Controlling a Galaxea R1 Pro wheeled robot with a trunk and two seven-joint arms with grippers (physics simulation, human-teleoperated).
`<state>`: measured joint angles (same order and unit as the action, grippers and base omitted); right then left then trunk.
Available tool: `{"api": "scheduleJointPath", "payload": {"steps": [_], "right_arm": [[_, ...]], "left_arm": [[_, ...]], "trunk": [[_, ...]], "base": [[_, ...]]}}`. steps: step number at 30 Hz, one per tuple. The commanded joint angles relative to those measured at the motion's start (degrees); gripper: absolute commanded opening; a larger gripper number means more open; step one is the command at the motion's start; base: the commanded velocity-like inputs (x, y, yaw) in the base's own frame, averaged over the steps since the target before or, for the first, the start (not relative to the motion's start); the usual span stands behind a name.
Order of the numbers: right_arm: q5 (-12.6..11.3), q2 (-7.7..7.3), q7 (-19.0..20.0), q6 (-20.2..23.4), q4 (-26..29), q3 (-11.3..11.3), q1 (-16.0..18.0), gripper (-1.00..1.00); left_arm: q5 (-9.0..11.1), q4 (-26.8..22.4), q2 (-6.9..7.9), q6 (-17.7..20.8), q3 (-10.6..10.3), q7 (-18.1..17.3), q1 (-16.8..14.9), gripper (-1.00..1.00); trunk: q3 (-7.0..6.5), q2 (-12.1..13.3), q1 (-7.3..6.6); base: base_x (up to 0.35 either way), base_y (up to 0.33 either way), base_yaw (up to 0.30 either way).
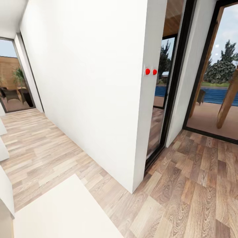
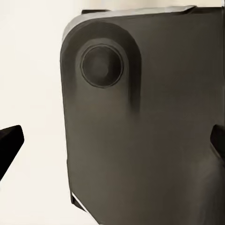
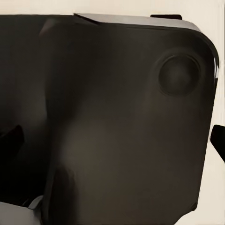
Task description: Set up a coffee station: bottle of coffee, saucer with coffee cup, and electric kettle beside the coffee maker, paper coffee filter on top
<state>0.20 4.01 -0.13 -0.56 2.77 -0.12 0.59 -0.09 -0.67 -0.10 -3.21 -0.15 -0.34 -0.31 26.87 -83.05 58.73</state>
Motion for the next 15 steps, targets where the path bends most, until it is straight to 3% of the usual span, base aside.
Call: {"api": "scheduleJointPath", "payload": {"steps": [1,6,7,15], "right_arm": [[0.08,-0.11,-0.08,-0.39,0.33,-0.04,0.02,1.0],[0.15,-1.73,-0.22,-2.0,1.94,-0.09,0.02,1.0],[0.15,-3.61,-0.22,-12.77,10.85,-0.11,0.02,1.0],[0.09,-5.33,-0.23,-17.54,21.58,-0.27,0.08,1.0]], "left_arm": [[-0.05,-0.29,0.12,-0.52,-0.02,-0.02,-0.12,1.0],[0.06,-1.91,1.73,-2.13,0.05,-0.01,-0.45,1.0],[0.04,-9.41,2.68,-11.11,0.05,-0.01,-0.51,1.0],[0.25,-17.53,2.07,-11.46,0.02,-0.01,-3.84,1.0]], "trunk": [[0.06,-0.03,0.0],[0.06,-0.03,0.0],[0.06,-0.03,0.0],[0.06,-0.03,0.0]], "base": [[0.0,0.0,0.0],[0.0,0.0,0.0],[0.0,0.0,0.0],[0.0,0.0,0.0]]}}
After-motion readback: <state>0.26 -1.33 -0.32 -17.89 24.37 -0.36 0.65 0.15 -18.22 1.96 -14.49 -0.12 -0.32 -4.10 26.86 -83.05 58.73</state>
